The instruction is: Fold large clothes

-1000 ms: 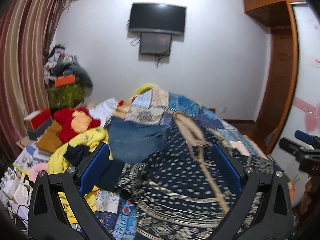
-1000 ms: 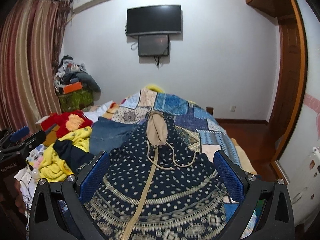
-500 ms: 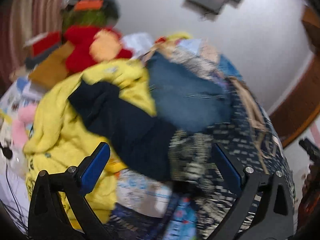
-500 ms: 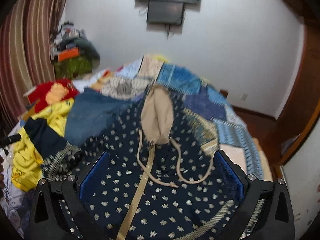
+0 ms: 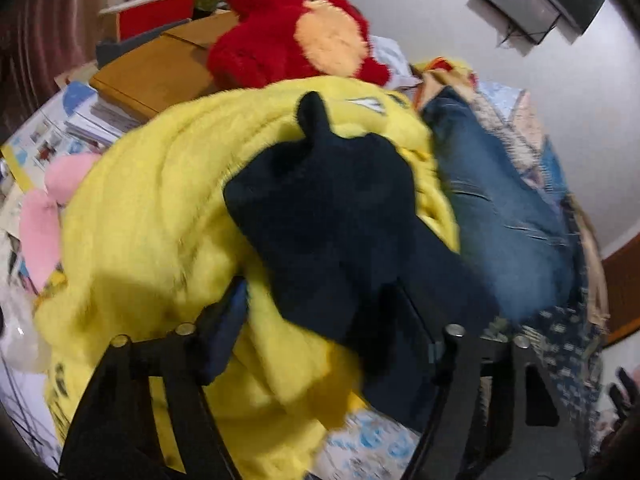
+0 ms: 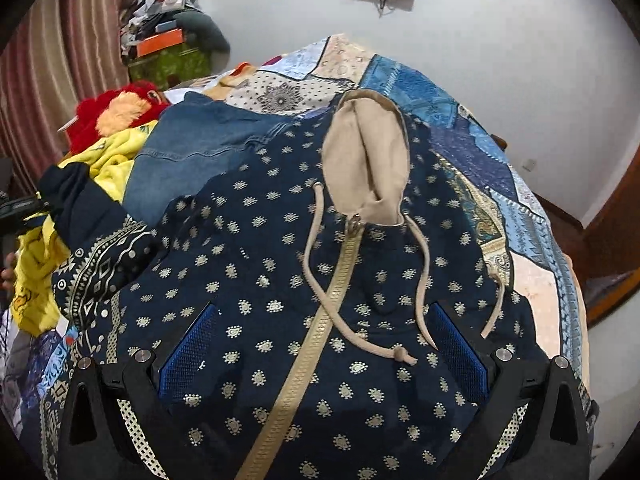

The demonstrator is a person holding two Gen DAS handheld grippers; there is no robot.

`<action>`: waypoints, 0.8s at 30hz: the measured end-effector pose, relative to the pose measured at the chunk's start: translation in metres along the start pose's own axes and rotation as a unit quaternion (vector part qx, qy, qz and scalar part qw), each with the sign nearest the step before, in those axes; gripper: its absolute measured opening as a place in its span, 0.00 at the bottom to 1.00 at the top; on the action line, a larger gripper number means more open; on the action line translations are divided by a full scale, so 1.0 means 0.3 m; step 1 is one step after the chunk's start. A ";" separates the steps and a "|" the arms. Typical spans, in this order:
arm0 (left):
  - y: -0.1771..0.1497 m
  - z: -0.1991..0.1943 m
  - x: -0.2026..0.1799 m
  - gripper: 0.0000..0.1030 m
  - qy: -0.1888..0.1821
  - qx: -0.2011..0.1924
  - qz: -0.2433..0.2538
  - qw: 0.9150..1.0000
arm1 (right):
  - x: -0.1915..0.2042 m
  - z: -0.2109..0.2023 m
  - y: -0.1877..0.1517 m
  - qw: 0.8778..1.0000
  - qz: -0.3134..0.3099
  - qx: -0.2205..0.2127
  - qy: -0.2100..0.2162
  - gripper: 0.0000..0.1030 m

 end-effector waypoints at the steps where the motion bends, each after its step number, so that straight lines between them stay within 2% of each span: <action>1: 0.006 0.002 0.011 0.53 0.007 0.000 0.003 1.000 | 0.001 -0.002 -0.001 1.000 0.001 0.002 0.003 1.00; 2: 0.013 0.010 0.023 0.42 0.021 0.000 0.008 1.000 | 0.002 -0.005 -0.002 1.000 0.003 0.003 0.006 1.00; 4: 0.031 0.016 0.030 0.31 0.046 -0.003 0.018 0.999 | -0.001 -0.009 -0.003 1.000 0.010 0.008 0.012 1.00; 7: 0.053 -0.008 0.009 0.16 0.063 -0.013 0.034 0.997 | -0.012 -0.023 0.001 1.000 0.018 0.013 0.014 1.00; 12: 0.094 -0.160 -0.080 0.13 0.091 -0.053 0.092 0.990 | -0.041 -0.083 0.008 1.000 0.028 0.004 0.012 1.00; 14: 0.122 -0.239 -0.109 0.09 0.087 -0.072 0.097 0.989 | -0.053 -0.114 0.009 1.000 0.029 -0.002 0.009 1.00; 17: 0.171 -0.375 -0.163 0.08 0.080 -0.109 0.111 0.985 | -0.072 -0.171 0.005 0.999 0.031 -0.014 0.007 1.00; 21: 0.230 -0.540 -0.294 0.08 0.064 -0.152 0.150 0.975 | -0.112 -0.260 -0.008 0.999 0.033 -0.033 0.002 1.00; 24: 0.242 -0.621 -0.414 0.08 0.043 -0.163 0.173 0.970 | -0.152 -0.319 -0.020 0.998 0.038 -0.046 -0.001 1.00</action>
Point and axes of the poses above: each gripper's, at about its wrist camera, not at the fingertips, and z roughly the way its jaws point, x to its left, y to its top, the point moved 5 cm from there along z, roughly the way its jaws point, and after that the axes turned 10 degrees about z, right-handed, at the moved point
